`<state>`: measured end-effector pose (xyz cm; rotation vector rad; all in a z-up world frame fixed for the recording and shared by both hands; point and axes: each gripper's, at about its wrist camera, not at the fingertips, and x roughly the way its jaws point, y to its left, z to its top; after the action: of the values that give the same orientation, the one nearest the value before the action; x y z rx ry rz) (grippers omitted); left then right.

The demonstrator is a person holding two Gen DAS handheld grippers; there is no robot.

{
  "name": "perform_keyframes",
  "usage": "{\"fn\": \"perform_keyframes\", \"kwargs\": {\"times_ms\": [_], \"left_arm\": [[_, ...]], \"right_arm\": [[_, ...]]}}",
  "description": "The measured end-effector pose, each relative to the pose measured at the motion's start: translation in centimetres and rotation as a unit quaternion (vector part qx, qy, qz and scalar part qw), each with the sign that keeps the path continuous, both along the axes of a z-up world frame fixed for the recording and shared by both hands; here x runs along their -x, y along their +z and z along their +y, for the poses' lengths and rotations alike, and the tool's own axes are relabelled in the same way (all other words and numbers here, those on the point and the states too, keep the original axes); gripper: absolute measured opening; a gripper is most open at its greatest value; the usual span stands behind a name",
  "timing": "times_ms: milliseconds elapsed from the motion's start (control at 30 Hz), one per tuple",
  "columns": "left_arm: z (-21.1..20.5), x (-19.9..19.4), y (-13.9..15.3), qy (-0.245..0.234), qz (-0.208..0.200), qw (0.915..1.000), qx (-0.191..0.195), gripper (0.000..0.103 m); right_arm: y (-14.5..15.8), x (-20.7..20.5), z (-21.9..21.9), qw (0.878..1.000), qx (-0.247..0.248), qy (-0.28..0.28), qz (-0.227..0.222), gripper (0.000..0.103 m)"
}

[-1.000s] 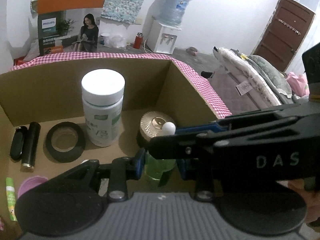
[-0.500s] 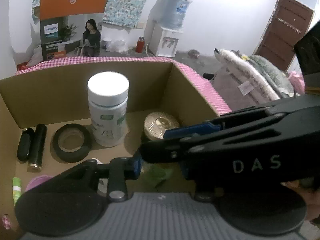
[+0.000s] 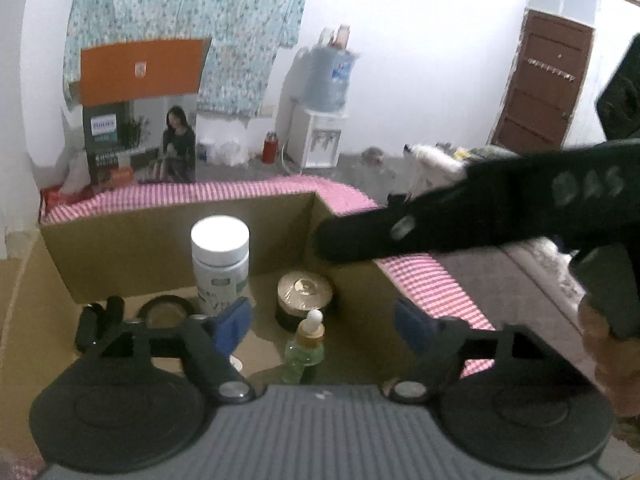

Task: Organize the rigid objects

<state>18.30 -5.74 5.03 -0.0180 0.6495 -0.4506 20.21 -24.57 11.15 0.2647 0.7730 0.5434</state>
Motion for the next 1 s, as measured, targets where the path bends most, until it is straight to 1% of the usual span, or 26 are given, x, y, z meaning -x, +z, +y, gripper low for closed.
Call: {"fn": "perform_keyframes", "kwargs": {"times_ms": [67,100,200,233,367,500,600,667,767,867,933,1000], "left_arm": [[0.5,1.5,0.8,-0.005,-0.017,0.9998,0.008,0.099],[0.9,2.5,1.2,-0.009,-0.025,0.9995,0.015,0.102],[1.9,4.6,1.9,-0.015,-0.042,0.9987,0.026,0.103],[2.2,5.4,2.0,-0.014,-0.043,0.9987,0.026,0.103],[2.5,7.5,2.2,-0.017,-0.038,0.9991,0.01,0.103],[3.3,9.2,2.7,0.012,-0.049,0.9986,0.012,0.103],[3.6,9.7,3.2,0.033,-0.047,0.9983,-0.001,0.103],[3.5,10.0,3.4,0.053,-0.04,0.9977,-0.012,0.103],[3.6,10.6,3.6,0.073,-0.044,0.9961,-0.024,0.103],[3.2,11.1,4.0,0.083,-0.054,0.9937,-0.053,0.103],[2.6,11.2,4.0,0.103,-0.055,0.9898,-0.082,0.103],[2.0,11.3,3.9,0.11,-0.058,0.9867,-0.104,0.103]], "right_arm": [[1.2,2.2,-0.6,0.999,-0.004,-0.021,-0.024,0.083],[1.8,3.5,-0.8,0.999,-0.006,-0.034,-0.04,0.087],[2.4,7.1,-1.5,0.995,-0.008,-0.072,-0.069,0.1],[2.4,8.3,-1.7,0.993,-0.006,-0.089,-0.076,0.102],[1.5,12.0,-2.0,0.986,-0.001,-0.146,-0.079,0.102],[0.1,14.7,-1.6,0.979,0.011,-0.189,-0.081,0.102],[-0.4,15.7,-0.8,0.977,0.019,-0.198,-0.075,0.102],[-0.5,16.3,0.0,0.975,0.033,-0.204,-0.081,0.102],[-0.2,16.9,0.8,0.973,0.047,-0.207,-0.094,0.102],[0.5,17.4,1.3,0.97,0.055,-0.211,-0.105,0.102],[1.1,17.7,1.5,0.968,0.062,-0.212,-0.116,0.102],[1.4,17.8,1.7,0.966,0.071,-0.216,-0.123,0.102]]}}
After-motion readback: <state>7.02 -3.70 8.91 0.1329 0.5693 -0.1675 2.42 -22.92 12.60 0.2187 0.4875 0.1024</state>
